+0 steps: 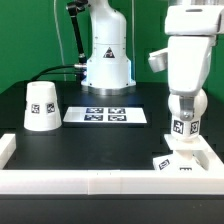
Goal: Assemble lamp
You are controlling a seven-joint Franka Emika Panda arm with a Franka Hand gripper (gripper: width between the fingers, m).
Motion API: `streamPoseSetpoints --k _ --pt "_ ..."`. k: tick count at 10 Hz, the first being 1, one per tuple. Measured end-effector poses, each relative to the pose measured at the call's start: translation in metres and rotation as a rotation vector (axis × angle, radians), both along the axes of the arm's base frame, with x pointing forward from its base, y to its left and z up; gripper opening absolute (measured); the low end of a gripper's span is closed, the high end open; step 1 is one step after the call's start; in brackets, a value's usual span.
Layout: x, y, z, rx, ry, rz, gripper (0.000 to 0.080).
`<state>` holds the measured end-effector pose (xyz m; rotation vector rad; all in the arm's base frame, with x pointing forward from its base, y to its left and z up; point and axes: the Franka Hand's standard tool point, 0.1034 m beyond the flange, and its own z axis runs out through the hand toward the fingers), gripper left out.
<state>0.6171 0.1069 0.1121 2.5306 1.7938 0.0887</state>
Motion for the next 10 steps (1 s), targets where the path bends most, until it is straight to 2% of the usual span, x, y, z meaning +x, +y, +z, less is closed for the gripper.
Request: streamPoseSetpoints --k 2,5,6,9,10 --pt "0.0021 -0.0017 0.0003 -0.012 -0.004 0.121 0.0698" --pt "0.002 -0.0036 -0.0003 -0.014 -0.003 0.136 0.0672" --pt "0.002 -0.0038 -0.0003 -0.014 -0.003 0.135 0.0576" --pt "0.002 -0.007 -0.0002 -0.007 -0.003 0.047 0.0576" --pt "0.0016 -0.0063 -0.0002 0.004 -0.004 -0.079 0.0576"
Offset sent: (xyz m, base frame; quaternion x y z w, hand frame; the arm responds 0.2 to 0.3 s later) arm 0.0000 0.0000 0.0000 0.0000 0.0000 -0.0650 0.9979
